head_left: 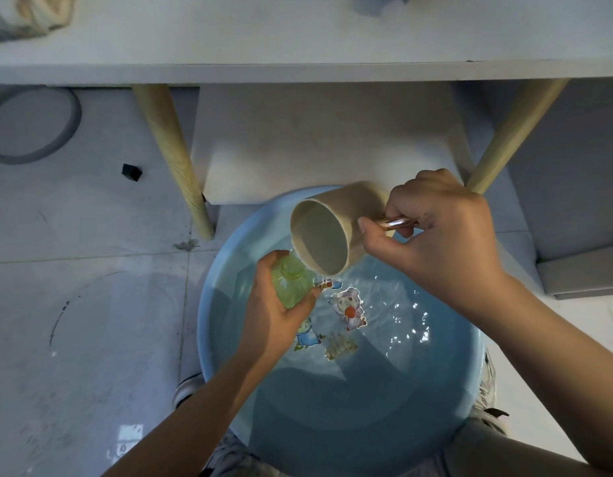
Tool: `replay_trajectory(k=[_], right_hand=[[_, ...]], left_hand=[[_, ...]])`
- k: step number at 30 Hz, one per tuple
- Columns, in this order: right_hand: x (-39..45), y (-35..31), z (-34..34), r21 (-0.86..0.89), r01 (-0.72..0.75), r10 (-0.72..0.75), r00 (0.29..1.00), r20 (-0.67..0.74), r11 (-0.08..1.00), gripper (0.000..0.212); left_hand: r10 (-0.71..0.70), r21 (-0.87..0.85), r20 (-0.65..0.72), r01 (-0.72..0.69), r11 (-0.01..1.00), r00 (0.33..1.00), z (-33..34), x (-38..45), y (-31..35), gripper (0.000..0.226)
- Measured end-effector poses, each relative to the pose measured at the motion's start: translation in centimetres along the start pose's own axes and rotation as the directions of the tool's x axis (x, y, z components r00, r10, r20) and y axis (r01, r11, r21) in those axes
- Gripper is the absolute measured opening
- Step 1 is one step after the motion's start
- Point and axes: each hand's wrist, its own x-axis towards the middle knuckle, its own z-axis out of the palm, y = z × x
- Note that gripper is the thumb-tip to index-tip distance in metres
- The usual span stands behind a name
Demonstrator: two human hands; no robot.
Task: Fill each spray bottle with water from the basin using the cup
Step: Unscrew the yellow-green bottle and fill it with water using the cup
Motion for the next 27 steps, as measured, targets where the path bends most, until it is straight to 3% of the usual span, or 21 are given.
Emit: replay_trajectory(k=[27], right_hand=[[0.21,-0.15,0.03,-0.031,0.210,-0.211,0.977,-0.037,0.977,0.034]], left_hand=[[0.014,0.007,-0.003,-0.014,1.000,1.000,0.18,-0.01,0.01,0.058]])
